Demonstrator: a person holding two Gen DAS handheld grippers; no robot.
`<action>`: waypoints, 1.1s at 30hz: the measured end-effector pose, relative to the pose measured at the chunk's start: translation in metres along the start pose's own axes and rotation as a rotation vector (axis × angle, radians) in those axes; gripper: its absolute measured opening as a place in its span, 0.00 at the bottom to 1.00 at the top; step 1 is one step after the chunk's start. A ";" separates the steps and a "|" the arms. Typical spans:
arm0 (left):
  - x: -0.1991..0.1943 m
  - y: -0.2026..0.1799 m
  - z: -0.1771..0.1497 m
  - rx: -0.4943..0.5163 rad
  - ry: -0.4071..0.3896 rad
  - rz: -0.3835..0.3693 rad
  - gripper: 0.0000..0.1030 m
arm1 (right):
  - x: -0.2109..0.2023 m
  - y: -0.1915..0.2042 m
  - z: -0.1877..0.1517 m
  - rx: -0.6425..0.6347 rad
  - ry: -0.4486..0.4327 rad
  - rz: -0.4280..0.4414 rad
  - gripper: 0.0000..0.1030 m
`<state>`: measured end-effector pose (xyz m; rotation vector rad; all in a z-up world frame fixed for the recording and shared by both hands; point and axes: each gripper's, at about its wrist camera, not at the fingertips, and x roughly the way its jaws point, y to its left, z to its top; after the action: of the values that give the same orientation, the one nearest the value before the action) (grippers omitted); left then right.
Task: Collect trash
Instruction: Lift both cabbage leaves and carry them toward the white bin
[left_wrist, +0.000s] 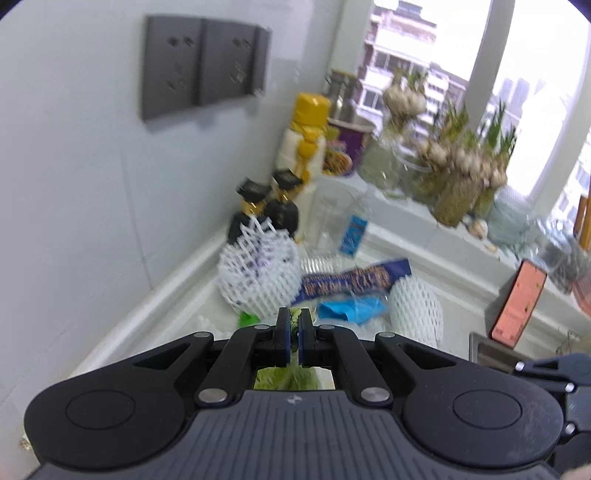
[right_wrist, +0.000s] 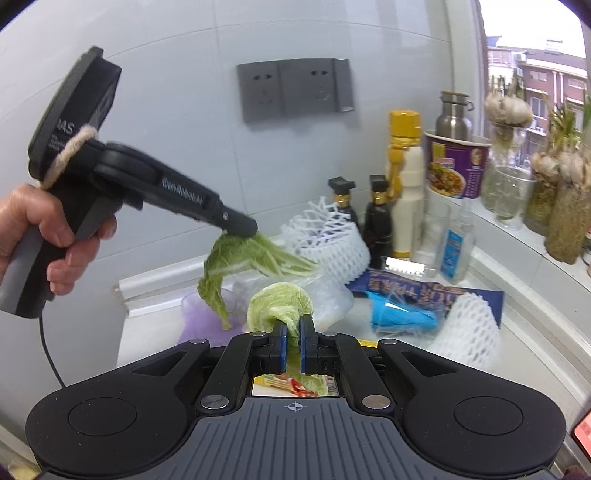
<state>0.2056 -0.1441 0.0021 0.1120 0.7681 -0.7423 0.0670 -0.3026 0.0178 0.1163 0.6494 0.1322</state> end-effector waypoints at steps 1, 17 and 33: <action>-0.004 0.002 0.002 -0.007 -0.013 0.002 0.03 | 0.001 0.002 0.001 -0.003 0.000 0.002 0.04; -0.065 0.016 -0.002 -0.030 -0.085 0.026 0.03 | -0.007 0.034 0.016 -0.054 0.011 0.018 0.04; -0.113 0.053 -0.098 -0.300 -0.031 0.095 0.03 | -0.002 0.076 -0.004 -0.007 0.159 0.058 0.04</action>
<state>0.1278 -0.0060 -0.0028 -0.1334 0.8310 -0.5310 0.0566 -0.2280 0.0267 0.1189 0.8040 0.2010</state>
